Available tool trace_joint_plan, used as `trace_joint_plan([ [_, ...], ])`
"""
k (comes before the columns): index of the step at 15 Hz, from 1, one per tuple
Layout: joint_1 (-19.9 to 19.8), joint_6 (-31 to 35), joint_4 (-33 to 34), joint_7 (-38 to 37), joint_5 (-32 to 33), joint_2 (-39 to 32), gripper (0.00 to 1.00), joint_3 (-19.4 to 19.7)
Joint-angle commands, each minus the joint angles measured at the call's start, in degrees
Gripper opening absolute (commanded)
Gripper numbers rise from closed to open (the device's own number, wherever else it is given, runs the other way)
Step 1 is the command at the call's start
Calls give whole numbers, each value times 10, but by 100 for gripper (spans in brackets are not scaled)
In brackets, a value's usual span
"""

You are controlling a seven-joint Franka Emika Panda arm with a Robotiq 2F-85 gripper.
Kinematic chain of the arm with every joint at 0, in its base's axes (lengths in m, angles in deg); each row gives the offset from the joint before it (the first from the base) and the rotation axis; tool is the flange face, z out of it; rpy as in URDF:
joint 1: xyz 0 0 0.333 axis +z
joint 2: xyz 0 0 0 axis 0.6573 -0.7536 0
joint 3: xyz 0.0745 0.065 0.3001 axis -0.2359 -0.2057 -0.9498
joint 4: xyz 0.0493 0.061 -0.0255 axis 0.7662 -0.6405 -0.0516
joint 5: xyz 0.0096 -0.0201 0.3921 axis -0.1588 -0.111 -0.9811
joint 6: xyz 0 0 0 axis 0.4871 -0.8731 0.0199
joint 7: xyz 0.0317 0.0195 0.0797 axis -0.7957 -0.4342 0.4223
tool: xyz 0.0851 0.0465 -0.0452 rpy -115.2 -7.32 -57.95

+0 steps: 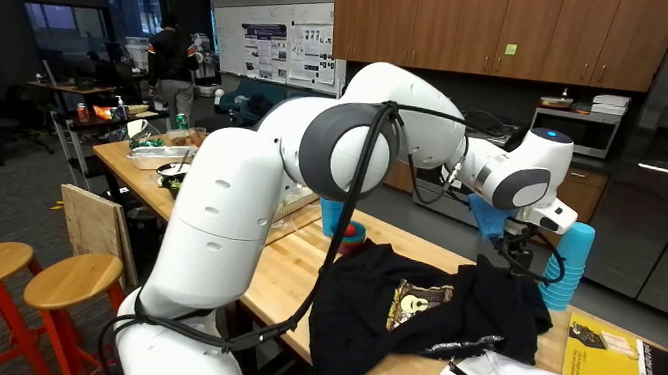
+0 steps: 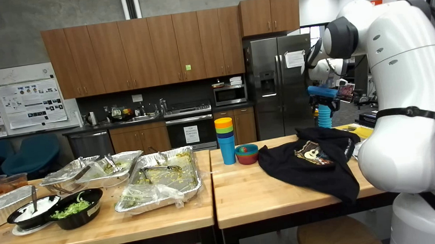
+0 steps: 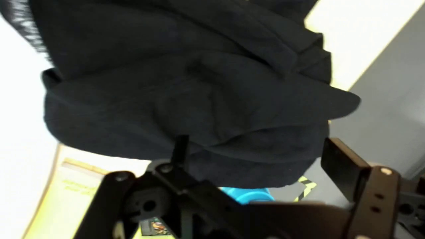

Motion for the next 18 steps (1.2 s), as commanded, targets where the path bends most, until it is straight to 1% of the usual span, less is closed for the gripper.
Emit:
trace_joint_plan([
  [1,-13,-54,-113,98,72,103,100,24],
  [7,-41,-53,-310,271,207,231,100,56],
  [9,-45,-49,-380,304,266,275,100,60],
  [12,-51,-64,-483,326,373,358,100,58],
  [13,-49,-59,-410,305,326,278,100,59],
  [14,-49,-57,-431,303,334,293,100,59],
  [18,-49,-57,-420,303,332,287,100,58],
])
